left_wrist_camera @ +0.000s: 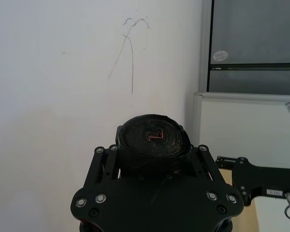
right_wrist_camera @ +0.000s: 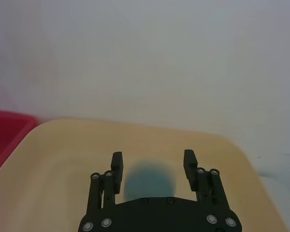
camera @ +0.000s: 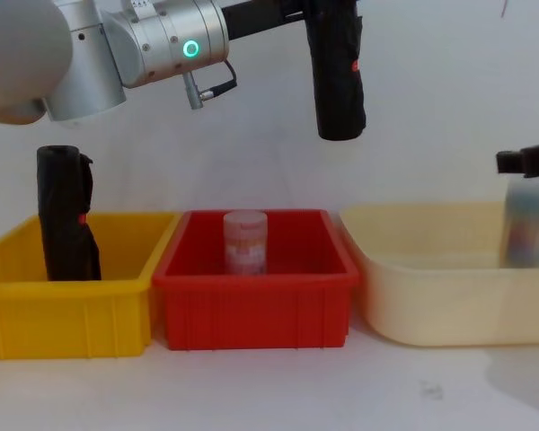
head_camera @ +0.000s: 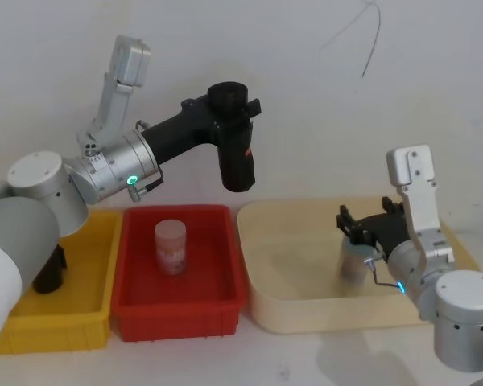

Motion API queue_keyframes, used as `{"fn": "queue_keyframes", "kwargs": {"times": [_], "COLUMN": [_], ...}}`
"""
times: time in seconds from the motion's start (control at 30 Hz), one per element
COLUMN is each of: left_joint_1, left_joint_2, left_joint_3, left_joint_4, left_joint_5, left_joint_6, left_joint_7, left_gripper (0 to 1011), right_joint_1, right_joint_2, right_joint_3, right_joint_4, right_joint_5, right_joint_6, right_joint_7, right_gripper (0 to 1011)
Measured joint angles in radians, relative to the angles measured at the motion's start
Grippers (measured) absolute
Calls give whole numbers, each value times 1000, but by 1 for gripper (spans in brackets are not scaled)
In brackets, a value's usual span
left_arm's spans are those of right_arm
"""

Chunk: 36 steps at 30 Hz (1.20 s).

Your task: Pick up the garbage bag with the one hand and transfer it to the other hand.

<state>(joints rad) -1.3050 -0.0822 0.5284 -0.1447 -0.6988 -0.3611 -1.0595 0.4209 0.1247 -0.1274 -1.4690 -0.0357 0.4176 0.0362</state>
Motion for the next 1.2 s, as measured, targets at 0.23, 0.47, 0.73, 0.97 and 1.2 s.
{"fn": "queue_keyframes", "kwargs": {"times": [0.23,0.47,0.73,0.97,1.2], "left_joint_1": [-9,-14,-18,-19,-20], "left_joint_2": [-6,-9,-11,-11,-12], "left_joint_3": [4,7,9,9,10], "left_joint_4": [20,31,39,42,44], "left_joint_5": [-7,-10,-13,-14,-14], "left_joint_6": [-7,-12,-15,-16,-17], "left_joint_7": [-8,-13,-17,-18,-19], "left_gripper": [536,536,536,536,536], "right_joint_1": [-8,-12,-33,-53,-57], "right_joint_2": [4,6,7,14,14], "right_joint_3": [-8,-11,-5,1,-13], "right_joint_4": [-4,-9,-50,-99,-125], "right_joint_5": [13,17,28,59,85], "right_joint_6": [22,33,15,-26,-82], "right_joint_7": [44,66,92,140,184], "right_gripper": [954,1001,1001,1001,1001]}}
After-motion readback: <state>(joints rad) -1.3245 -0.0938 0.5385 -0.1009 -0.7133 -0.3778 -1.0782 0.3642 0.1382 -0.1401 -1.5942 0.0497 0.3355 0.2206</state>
